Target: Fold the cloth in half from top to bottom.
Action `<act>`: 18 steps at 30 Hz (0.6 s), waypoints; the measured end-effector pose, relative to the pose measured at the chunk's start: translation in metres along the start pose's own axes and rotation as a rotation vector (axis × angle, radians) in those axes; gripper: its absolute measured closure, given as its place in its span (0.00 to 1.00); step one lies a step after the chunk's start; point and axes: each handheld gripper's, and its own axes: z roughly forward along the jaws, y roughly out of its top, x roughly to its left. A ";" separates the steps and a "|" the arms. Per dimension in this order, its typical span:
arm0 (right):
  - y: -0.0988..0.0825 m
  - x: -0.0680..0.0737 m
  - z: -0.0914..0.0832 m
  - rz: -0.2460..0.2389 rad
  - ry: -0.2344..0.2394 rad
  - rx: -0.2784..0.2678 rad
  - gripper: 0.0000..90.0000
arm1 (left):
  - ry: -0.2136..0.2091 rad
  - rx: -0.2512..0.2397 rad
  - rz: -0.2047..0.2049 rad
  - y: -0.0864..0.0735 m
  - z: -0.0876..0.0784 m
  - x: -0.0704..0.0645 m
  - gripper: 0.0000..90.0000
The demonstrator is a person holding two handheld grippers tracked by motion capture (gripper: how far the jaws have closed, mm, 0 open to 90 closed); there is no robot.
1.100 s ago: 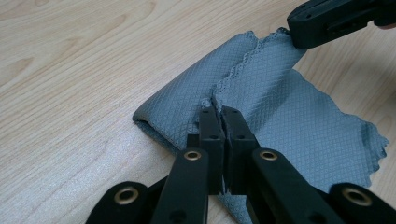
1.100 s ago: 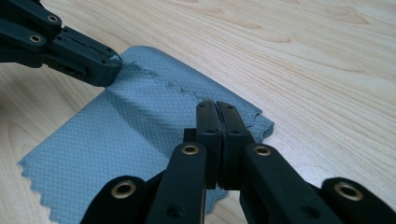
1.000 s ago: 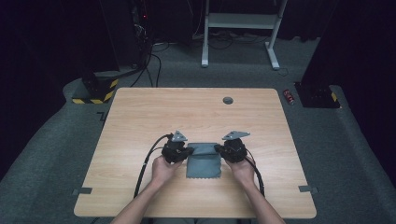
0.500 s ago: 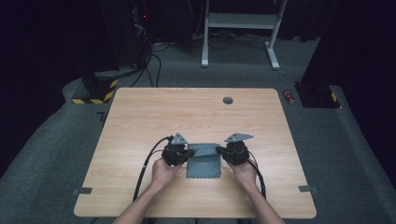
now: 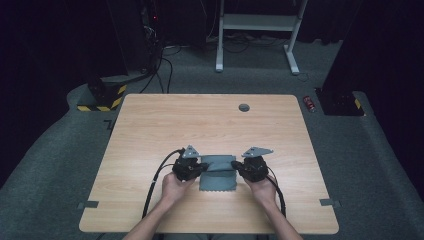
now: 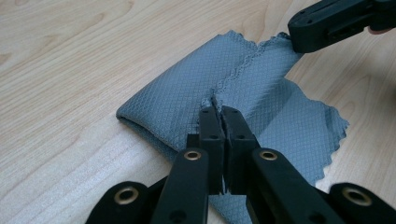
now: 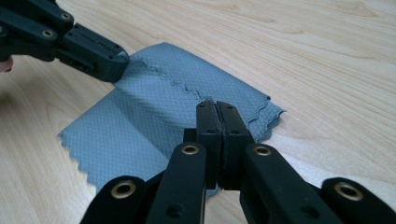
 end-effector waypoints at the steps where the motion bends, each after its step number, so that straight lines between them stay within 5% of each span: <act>1: -0.001 0.001 0.000 -0.007 0.000 -0.001 0.99 | -0.001 -0.002 -0.003 -0.001 0.000 -0.001 0.98; 18: -0.020 0.014 -0.003 -0.015 0.026 0.008 0.99 | -0.010 0.002 0.006 -0.017 -0.004 -0.009 0.98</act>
